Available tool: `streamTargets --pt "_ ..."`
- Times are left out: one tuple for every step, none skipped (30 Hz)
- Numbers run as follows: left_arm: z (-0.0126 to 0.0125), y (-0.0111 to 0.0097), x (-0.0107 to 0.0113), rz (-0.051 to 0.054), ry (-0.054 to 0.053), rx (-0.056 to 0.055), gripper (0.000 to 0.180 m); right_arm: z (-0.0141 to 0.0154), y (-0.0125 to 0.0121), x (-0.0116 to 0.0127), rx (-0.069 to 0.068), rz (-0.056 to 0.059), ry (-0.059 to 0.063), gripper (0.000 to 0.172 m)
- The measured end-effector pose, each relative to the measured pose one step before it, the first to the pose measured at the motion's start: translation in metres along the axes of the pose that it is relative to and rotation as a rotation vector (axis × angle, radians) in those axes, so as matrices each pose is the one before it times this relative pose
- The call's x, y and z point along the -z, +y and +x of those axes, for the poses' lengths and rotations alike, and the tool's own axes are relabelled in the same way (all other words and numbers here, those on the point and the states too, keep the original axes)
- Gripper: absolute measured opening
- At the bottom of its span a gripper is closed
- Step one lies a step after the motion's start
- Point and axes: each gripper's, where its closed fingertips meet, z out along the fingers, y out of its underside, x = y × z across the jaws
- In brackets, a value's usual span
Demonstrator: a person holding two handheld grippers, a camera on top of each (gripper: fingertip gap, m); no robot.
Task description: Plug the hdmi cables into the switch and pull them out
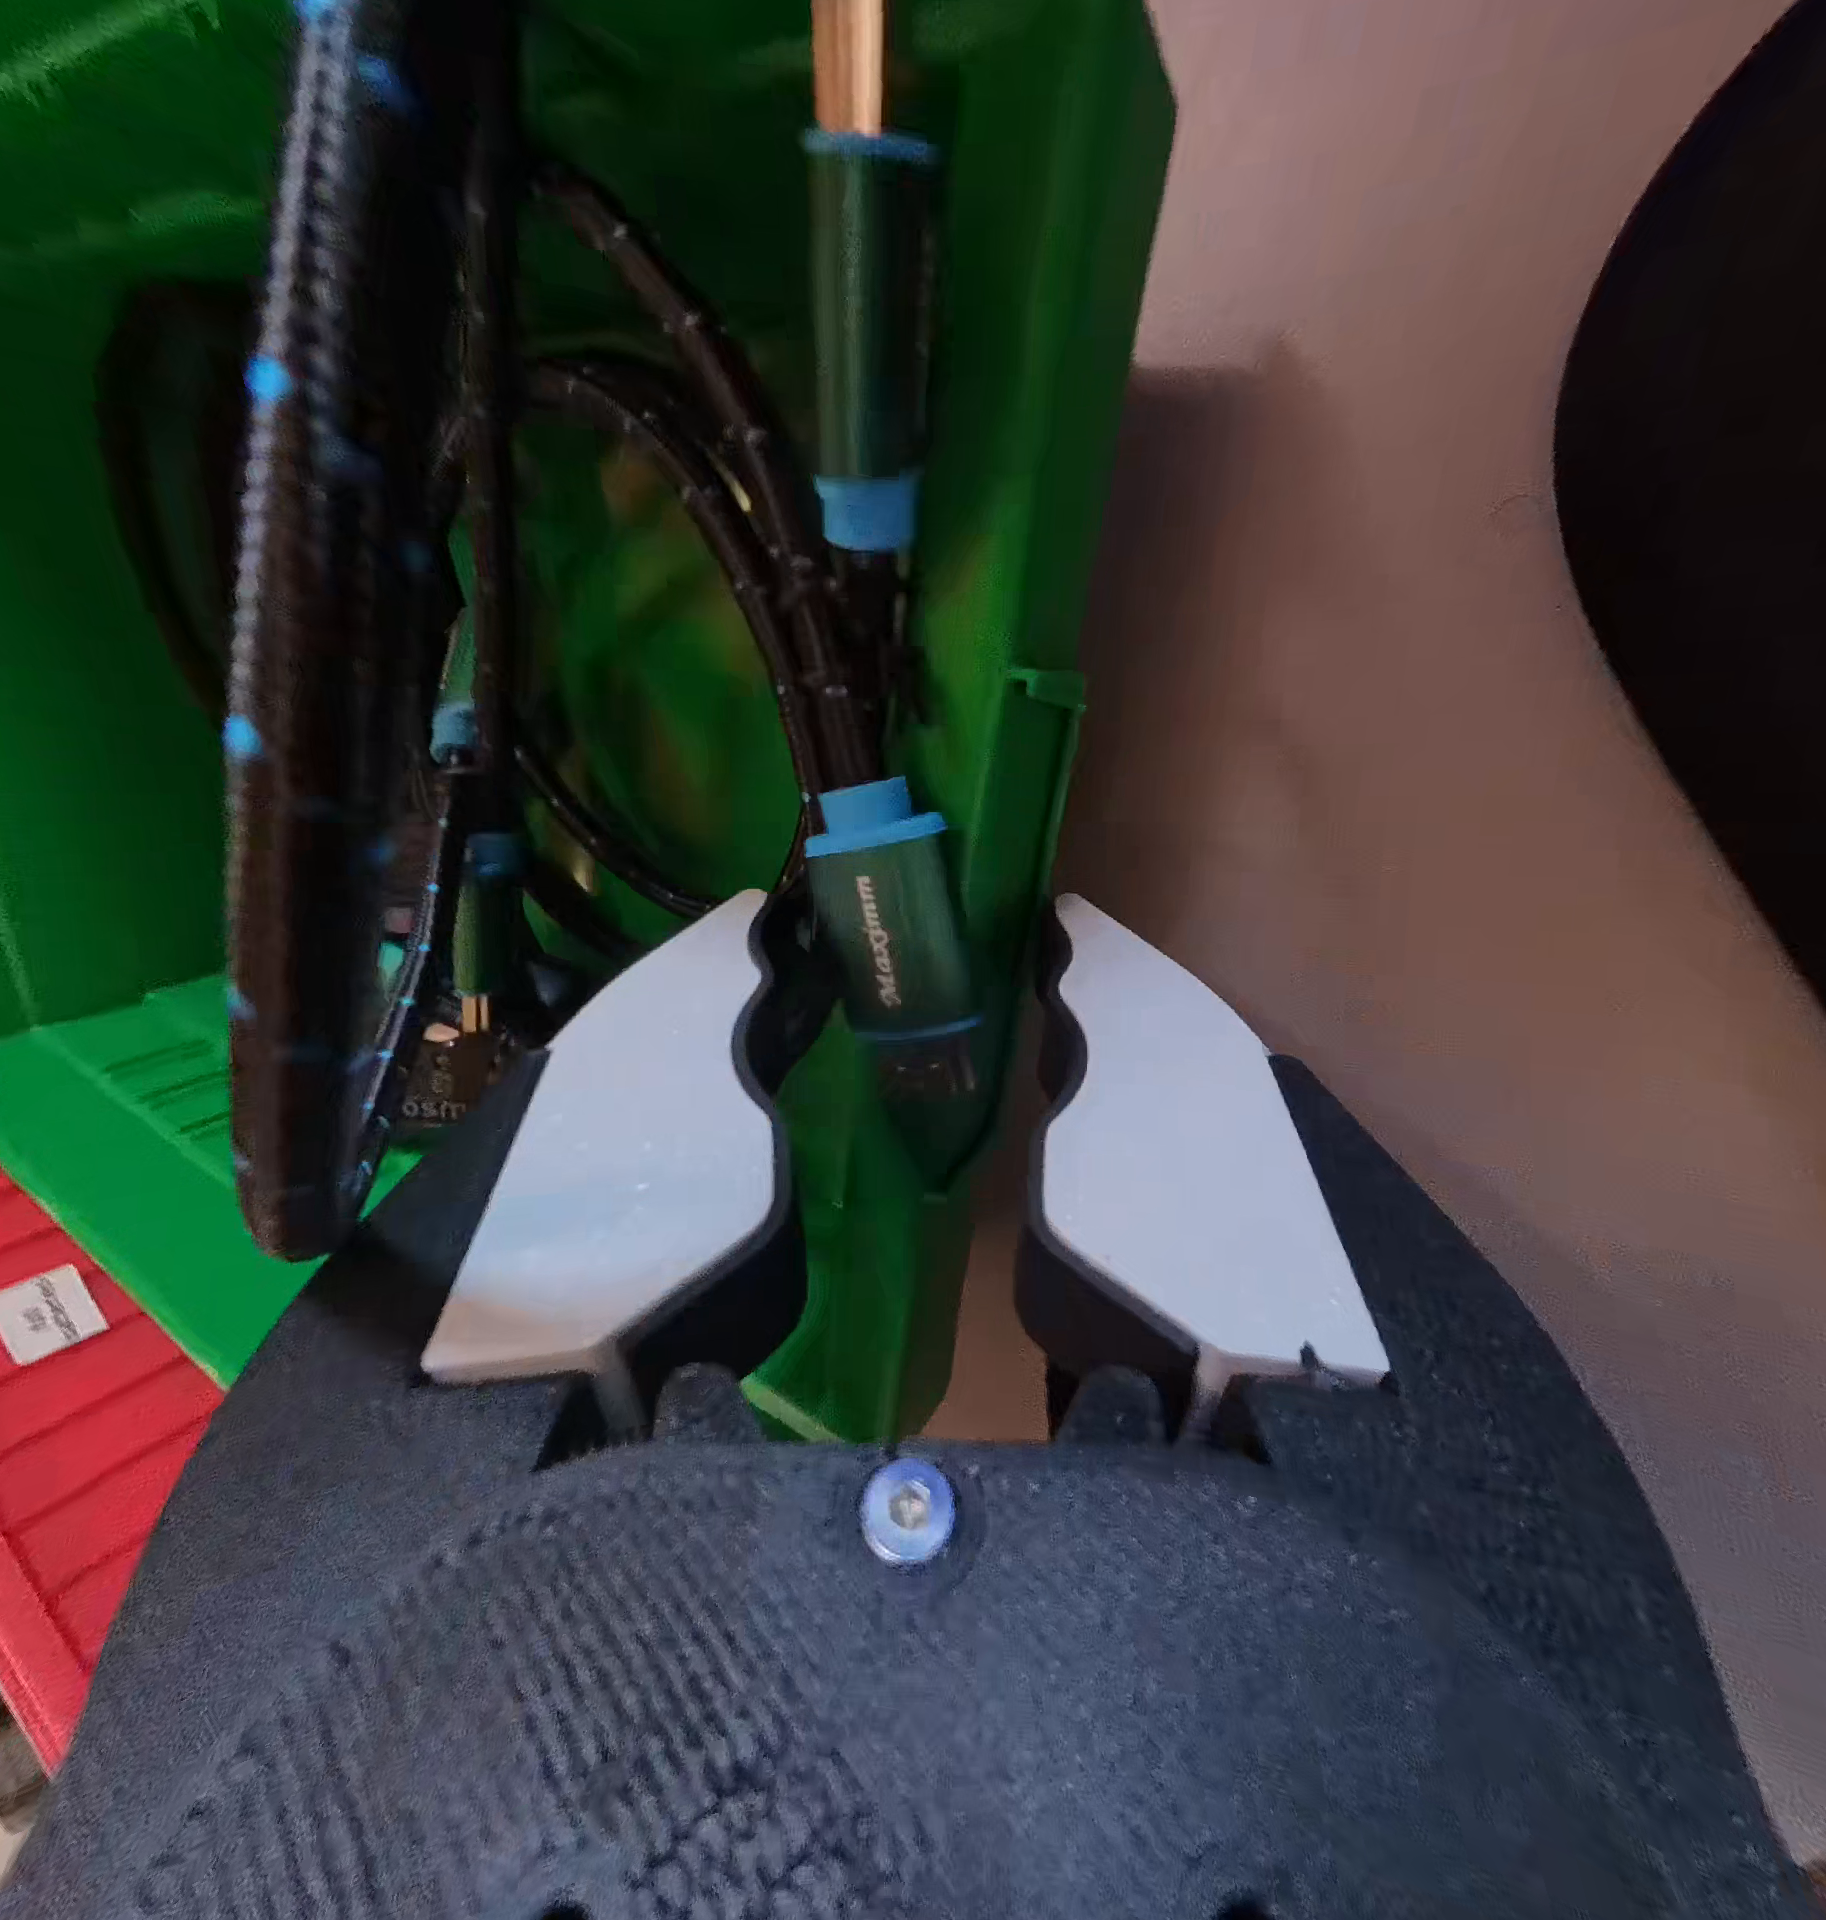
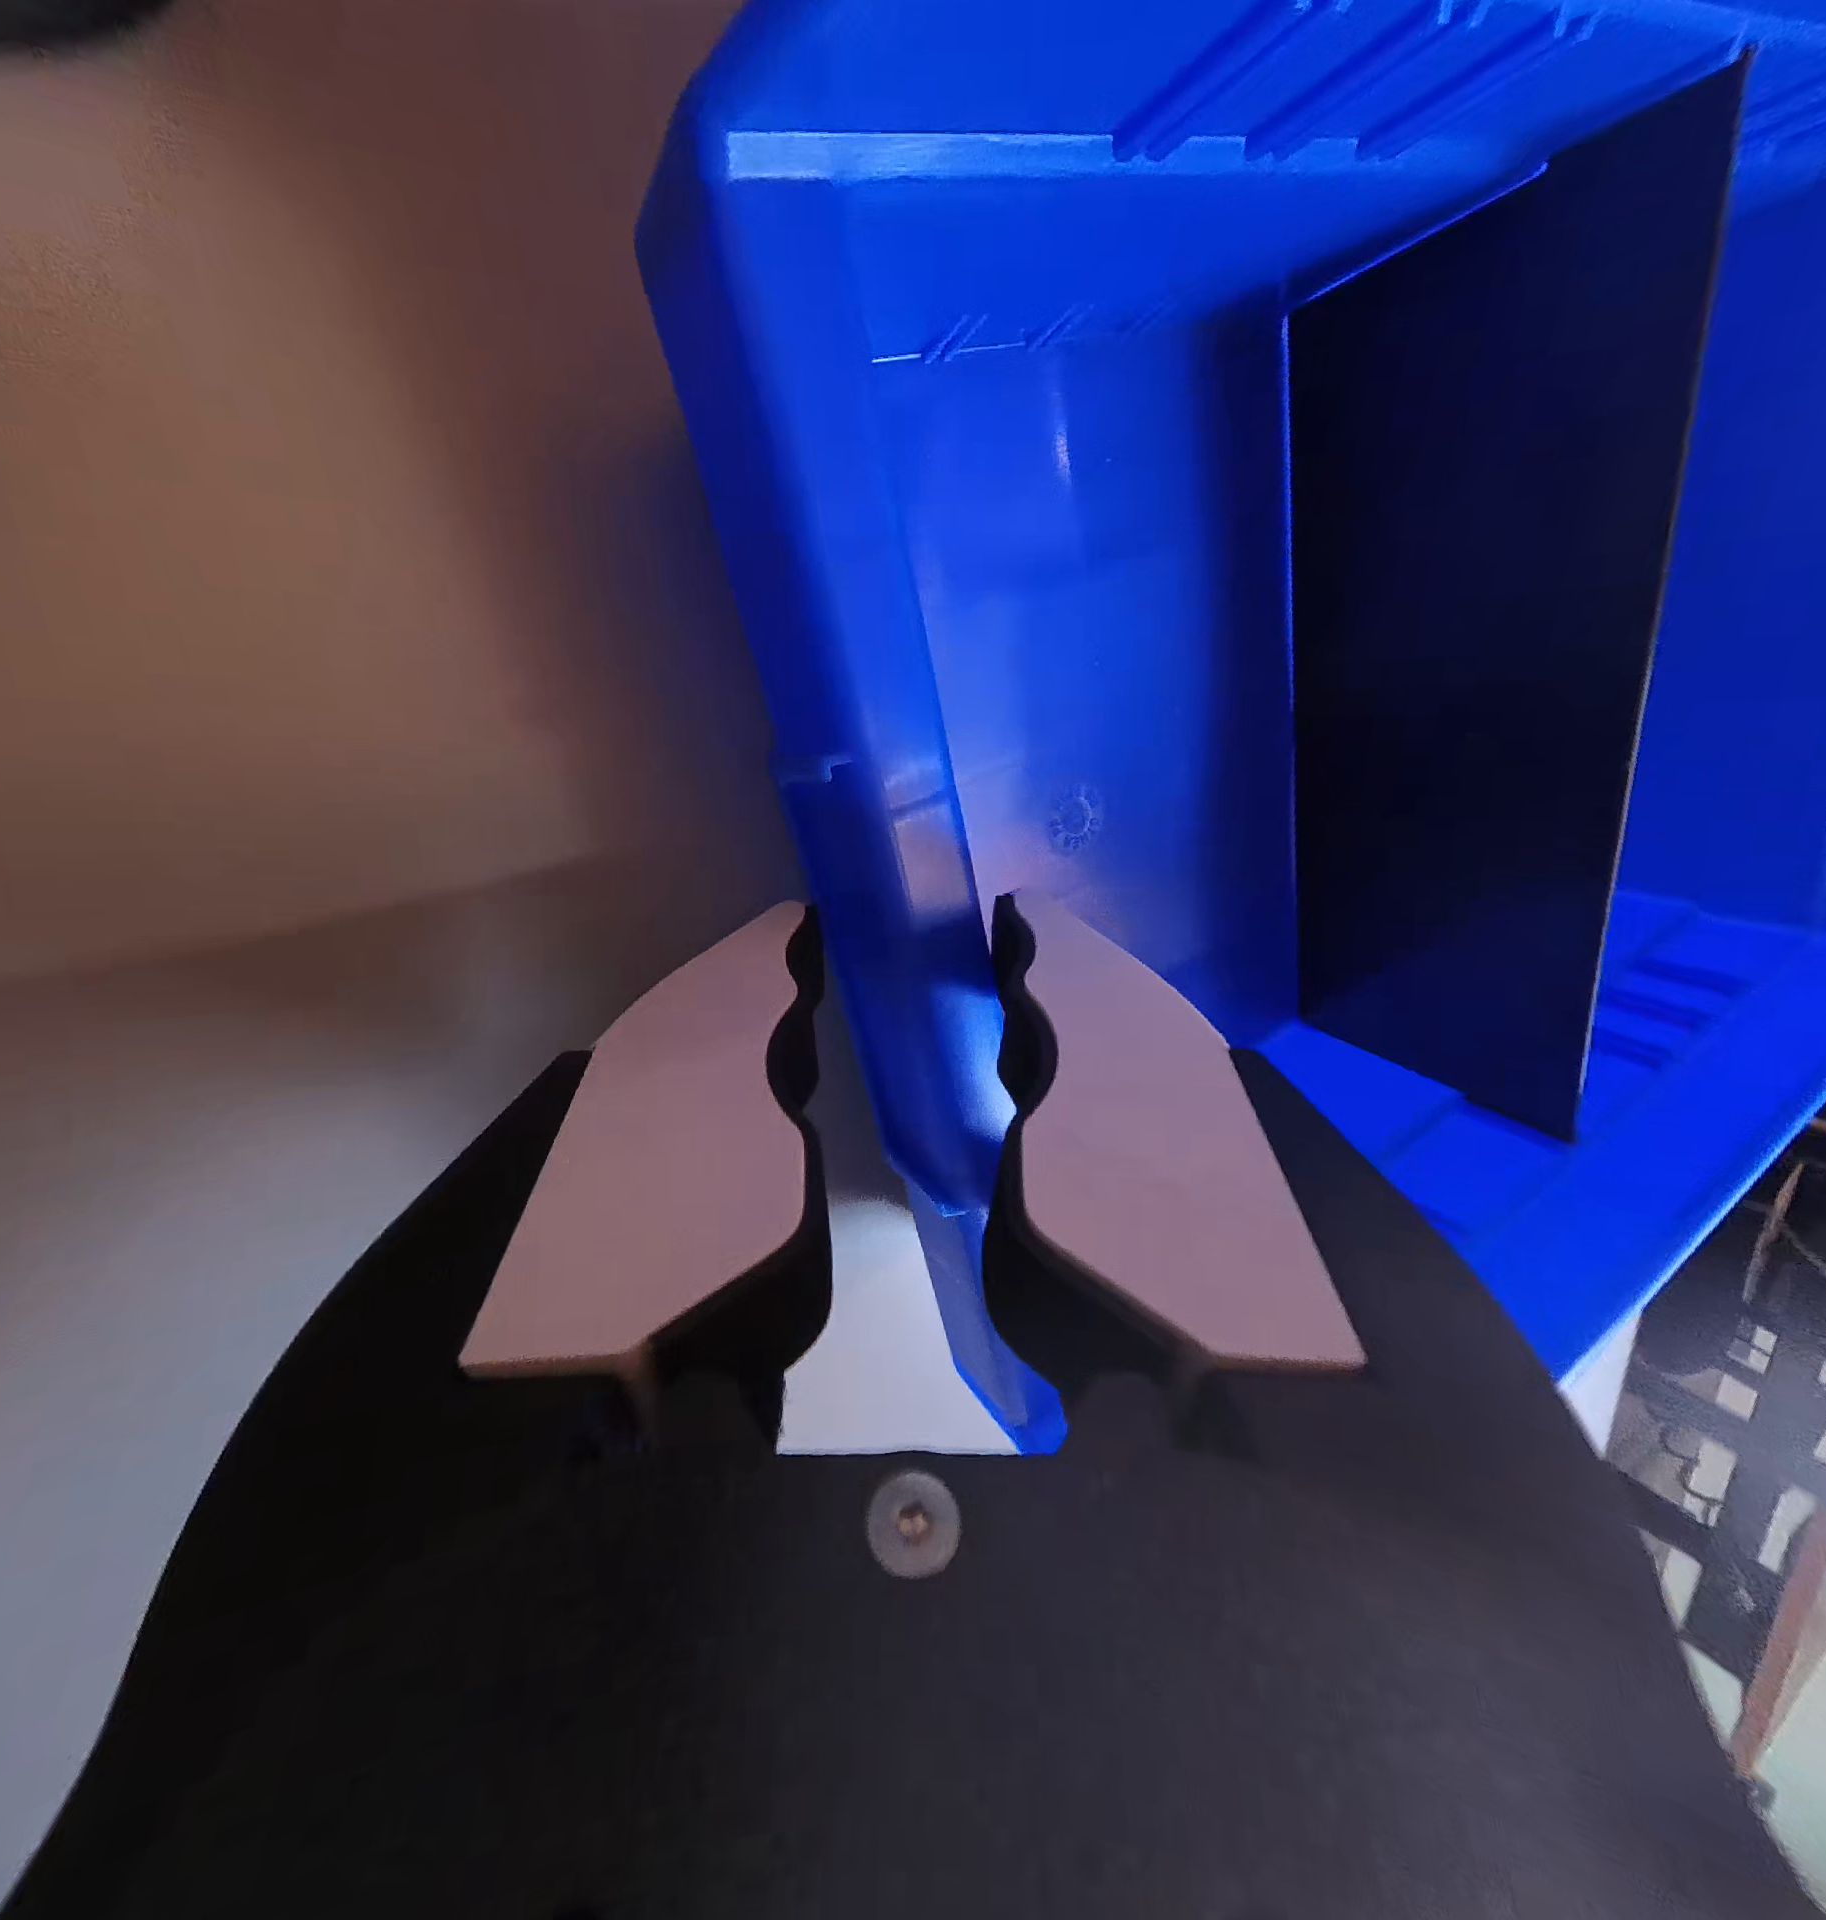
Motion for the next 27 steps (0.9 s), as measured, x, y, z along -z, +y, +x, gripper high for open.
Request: streamTargets --pt "0.00132 -0.00315 -0.00023 0.0155 -0.0096 -0.0202 0.043 -0.00397 0.0125 0.00676 -0.0087 0.0003 0.0078 0.032" --pt "0.00236 -0.00409 -0.00061 0.0204 -0.0097 -0.0243 0.038 -0.00259 0.01334 0.00672 -0.0095 -0.003 0.0119 0.032" --pt "0.00109 -0.00444 -0.00043 0.0184 -0.0116 -0.0035 0.037 -0.00142 0.01373 0.00627 -0.0082 -0.0031 0.0115 0.032" --pt "0.00132 -0.00402 -0.00047 0.0181 -0.0043 0.0007 0.036 0.00009 0.01385 0.00576 -0.0097 -0.0021 0.0133 0.032" --pt "0.00131 -0.00416 -0.00059 0.0208 -0.0012 -0.0027 0.035 0.00202 0.01426 0.00514 -0.0129 -0.0065 0.0166 0.032" --pt "0.00134 -0.00435 -0.00081 0.0204 0.0046 0.0062 0.034 0.00365 0.01433 0.00428 -0.0083 -0.0096 0.0189 0.032" --pt "0.00034 -0.00176 -0.00063 -0.0018 0.0017 0.0045 0.034 0.00429 0.01416 0.0033 -0.0013 -0.0118 0.0179 0.032" --pt "0.00003 -0.00154 -0.00059 -0.0035 -0.0007 -0.0045 0.034 0.00477 0.01506 0.00177 -0.0073 -0.0216 0.0145 0.032" --pt "-0.00008 -0.00192 -0.00068 -0.0023 -0.0003 -0.0001 0.034 0.00558 0.01492 0.00038 -0.0116 -0.0214 0.0142 0.031" --pt "-0.00009 -0.0019 -0.00086 -0.0013 -0.0006 -0.0015 0.034 0.00651 0.01401 -0.00082 -0.0132 -0.0153 0.0128 0.031" --pt "0.00003 -0.00188 -0.00065 0.0 0.0017 -0.0034 0.034 0.00686 0.013 -0.00174 -0.0095 -0.0078 0.011 0.031" --pt "-0.0001 -0.00195 -0.00075 0.0014 0.0036 -0.0026 0.034 0.00772 0.01221 -0.00257 -0.0005 -0.0042 0.0138 0.032" --pt "-0.00025 -0.00222 -0.00102 0.0022 0.0045 -0.0029 0.034 0.00793 0.01276 -0.00353 0.0006 -0.0117 0.0143 0.032" --pt "-0.00039 -0.00249 -0.00126 0.0025 0.004 -0.0037 0.034 0.00775 0.01285 -0.0046 0.0034 -0.0158 0.012 0.032" --pt "-0.00063 -0.00302 -0.00147 0.0025 0.0042 -0.0043 0.034 0.00803 0.01183 -0.00496 0.0016 -0.0129 0.0135 0.032" --pt "-0.0009 -0.00332 -0.00183 0.0034 0.0029 -0.006 0.034 0.00819 0.00966 -0.00459 -0.0034 -0.0047 0.0109 0.032" --pt "-0.0013 -0.00368 -0.00219 0.0042 0.0031 -0.0045 0.034 0.00748 0.00744 -0.00428 -0.0036 0.0033 0.003 0.032" --pt "-0.0019 -0.00389 -0.00264 0.0044 0.0022 -0.0036 0.034 0.00726 0.00608 -0.00445 0.0018 0.0033 0.0014 0.032" --pt "-0.00272 -0.00407 -0.00325 0.0042 0.0011 -0.001 0.034 0.00751 0.00546 -0.0049 0.0074 -0.0005 0.0063 0.032" --pt "-0.0036 -0.00431 -0.00387 0.0033 -0.0006 0.0042 0.034 0.0078 0.00553 -0.00509 0.0019 -0.0093 0.009 0.032" --pt "-0.00443 -0.00438 -0.00443 0.0029 -0.0046 0.0059 0.034 0.00782 0.0052 -0.0053 -0.0025 -0.0147 0.0101 0.032" --pt "-0.00501 -0.00403 -0.00472 0.0031 -0.0071 0.0075 0.034 0.00754 0.0042 -0.0049 -0.0025 -0.0141 0.0137 0.032" --pt "-0.0056 -0.00395 -0.00504 0.0074 -0.0087 0.017 0.034 0.00667 0.00341 -0.00399 -0.0046 -0.0134 0.0157 0.033" --pt "-0.00594 -0.00394 -0.00531 0.0148 -0.0121 0.0251 0.034 0.00558 0.00152 -0.00181 -0.0121 -0.0044 0.0132 0.034" --pt "-0.00573 -0.00314 -0.00498 0.0181 -0.017 0.0236 0.035 0.00479 -0.00163 0.00181 -0.0304 0.0124 0.0105 0.037" --pt "-0.00389 -0.00196 -0.00309 0.0176 -0.0109 0.0226 0.035 0.00328 -0.0044 0.00525 -0.0513 0.0289 0.0019 0.039" --pt "-0.00175 -0.00106 0.00002 0.014 0.0025 0.0291 0.036 0.00059 -0.00618 0.0078 -0.0619 0.04 -0.0099 0.04"
